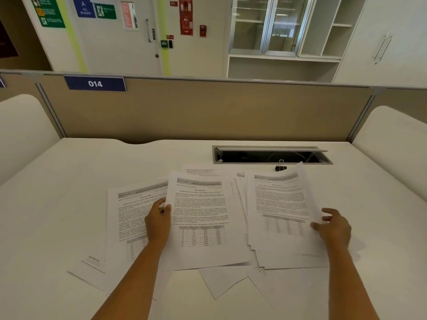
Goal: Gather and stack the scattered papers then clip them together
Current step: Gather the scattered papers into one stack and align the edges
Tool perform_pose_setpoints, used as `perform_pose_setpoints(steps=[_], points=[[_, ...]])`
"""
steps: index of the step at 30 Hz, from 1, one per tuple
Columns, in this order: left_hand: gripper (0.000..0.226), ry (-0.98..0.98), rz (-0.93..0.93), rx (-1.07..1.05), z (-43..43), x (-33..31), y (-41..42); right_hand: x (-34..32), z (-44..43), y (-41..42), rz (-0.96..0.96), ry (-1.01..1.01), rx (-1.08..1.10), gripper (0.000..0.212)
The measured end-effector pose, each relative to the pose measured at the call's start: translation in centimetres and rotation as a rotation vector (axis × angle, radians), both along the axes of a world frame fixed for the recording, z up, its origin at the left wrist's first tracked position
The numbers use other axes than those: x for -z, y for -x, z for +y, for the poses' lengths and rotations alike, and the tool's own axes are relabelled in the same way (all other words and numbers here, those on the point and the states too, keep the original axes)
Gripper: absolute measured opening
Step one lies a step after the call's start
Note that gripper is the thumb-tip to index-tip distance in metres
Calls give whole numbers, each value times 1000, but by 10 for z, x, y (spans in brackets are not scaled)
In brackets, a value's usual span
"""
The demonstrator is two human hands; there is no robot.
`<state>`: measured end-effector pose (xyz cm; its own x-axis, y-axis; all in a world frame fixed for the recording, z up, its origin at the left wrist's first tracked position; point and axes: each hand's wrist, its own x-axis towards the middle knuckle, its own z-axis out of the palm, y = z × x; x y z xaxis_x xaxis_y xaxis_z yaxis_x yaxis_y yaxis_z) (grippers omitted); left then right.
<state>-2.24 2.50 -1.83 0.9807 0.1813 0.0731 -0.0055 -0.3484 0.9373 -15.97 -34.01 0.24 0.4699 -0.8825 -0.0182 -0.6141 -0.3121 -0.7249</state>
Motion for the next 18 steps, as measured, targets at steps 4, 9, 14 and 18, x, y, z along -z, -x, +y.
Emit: perform_pose_setpoints(steps=[4,9,14,18], points=[[33,-2,-8,10,2,4,-1,-4,3,6,-77,-90,-5,35],[32,-8,-36,14,2,3,-1,-41,5,15,-271,-20,-50,18],[35,25,-42,5,1,2,0,-99,19,12,-463,-9,-136,20],[43,139,39,-1,1,-1,0,-94,55,-11,-430,-13,-243,18]])
